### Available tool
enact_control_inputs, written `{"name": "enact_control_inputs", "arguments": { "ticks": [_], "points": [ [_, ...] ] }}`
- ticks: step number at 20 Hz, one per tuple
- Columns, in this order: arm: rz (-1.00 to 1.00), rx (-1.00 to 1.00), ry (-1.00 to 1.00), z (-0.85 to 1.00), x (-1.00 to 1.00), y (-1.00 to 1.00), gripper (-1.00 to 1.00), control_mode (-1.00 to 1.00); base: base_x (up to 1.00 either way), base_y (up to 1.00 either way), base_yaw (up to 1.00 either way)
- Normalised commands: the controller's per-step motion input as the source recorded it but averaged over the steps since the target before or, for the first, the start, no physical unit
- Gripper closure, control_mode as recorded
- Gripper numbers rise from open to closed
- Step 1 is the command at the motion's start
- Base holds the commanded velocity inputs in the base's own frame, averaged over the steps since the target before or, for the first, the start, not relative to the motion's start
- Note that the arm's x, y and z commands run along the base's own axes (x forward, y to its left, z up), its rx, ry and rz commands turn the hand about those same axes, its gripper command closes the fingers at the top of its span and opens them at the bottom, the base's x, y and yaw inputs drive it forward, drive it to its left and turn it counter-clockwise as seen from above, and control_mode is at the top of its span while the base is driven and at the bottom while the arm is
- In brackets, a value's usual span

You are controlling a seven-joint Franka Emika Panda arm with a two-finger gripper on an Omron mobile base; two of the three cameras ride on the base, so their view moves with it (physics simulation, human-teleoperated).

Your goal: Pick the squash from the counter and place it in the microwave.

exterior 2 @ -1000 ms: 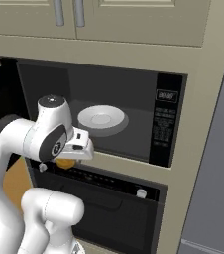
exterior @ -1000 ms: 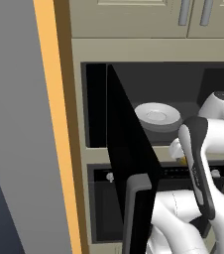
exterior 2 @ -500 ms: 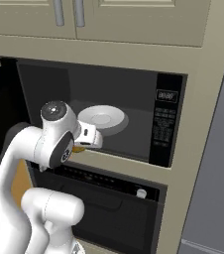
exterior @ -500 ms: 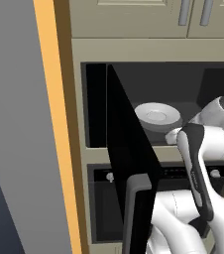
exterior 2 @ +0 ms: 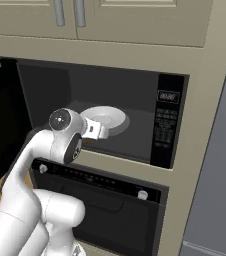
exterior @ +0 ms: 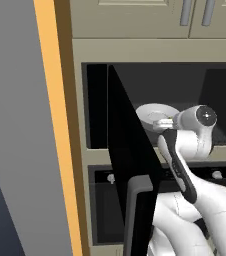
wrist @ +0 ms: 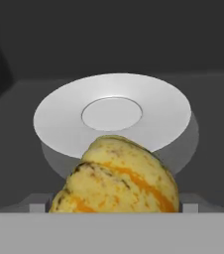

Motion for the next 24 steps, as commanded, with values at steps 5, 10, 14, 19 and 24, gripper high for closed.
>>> {"name": "enact_control_inputs", "arguments": {
  "ticks": [5,10,14,19,24],
  "points": [
    [0.00,0.11,-0.04,0.46,0.88,-0.02,1.00,-1.00,0.00,0.00,0.00],
    [0.00,0.03,0.00,0.22,0.74,0.00,1.00,-1.00,0.00,0.00,0.00],
    [-0.02,-0.06,0.00,-0.41,0.73,0.00,1.00,-1.00,0.00,0.00,0.00],
    [0.00,-0.07,0.00,-0.53,0.56,0.00,1.00,-1.00,0.00,0.00,0.00],
    [0.00,-0.05,0.01,-0.35,0.14,-0.11,1.00,-1.00,0.00,0.00,0.00]
  ]
}}
